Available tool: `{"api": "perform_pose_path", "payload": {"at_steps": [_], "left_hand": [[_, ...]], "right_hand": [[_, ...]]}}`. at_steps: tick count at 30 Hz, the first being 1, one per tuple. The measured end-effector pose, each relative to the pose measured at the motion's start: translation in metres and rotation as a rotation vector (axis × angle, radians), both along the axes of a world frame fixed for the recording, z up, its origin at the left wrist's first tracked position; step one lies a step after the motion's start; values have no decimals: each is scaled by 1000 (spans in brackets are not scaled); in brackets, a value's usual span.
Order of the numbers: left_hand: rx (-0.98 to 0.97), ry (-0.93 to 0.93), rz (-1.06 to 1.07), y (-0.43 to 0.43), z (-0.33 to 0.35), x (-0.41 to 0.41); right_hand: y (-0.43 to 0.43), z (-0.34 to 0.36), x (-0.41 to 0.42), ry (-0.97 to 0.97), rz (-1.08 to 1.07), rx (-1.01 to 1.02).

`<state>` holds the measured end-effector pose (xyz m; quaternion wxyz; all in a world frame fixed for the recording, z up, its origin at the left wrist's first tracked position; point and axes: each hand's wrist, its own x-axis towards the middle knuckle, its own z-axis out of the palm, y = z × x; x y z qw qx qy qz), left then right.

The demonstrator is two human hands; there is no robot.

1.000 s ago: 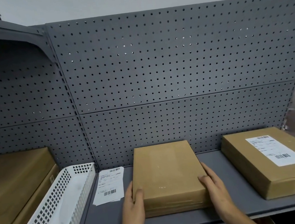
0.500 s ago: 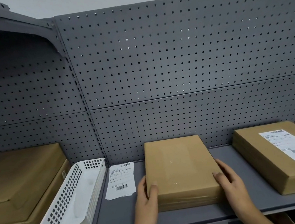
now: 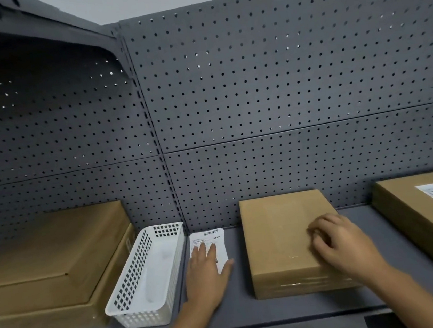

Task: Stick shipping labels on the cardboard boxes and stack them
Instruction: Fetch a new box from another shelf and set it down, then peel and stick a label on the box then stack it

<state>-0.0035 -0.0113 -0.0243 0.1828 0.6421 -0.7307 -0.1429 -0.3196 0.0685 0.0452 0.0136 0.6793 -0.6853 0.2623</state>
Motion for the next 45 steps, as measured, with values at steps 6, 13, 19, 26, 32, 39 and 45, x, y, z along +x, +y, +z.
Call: {"api": "perform_pose_path", "payload": {"at_steps": [6, 13, 19, 26, 32, 39, 45], "left_hand": [[87, -59, -26, -9, -4, 0], [66, 173, -50, -9, 6, 5], [66, 274, -6, 0, 15, 14], [-260, 716, -2, 28, 74, -12], [-301, 617, -208, 45, 96, -49], [-234, 458, -424, 61, 81, -83], [-212, 362, -513, 64, 68, -97]], "right_hand": [[-3, -7, 2, 22, -15, -60], [-3, -10, 3, 37, -27, -36], [-1, -9, 4, 56, -35, -34], [3, 5, 7, 5, -17, 25], [12, 23, 25, -324, 84, 9], [22, 47, 62, -1216, 165, 5], [32, 56, 69, -1351, 287, 68]]}}
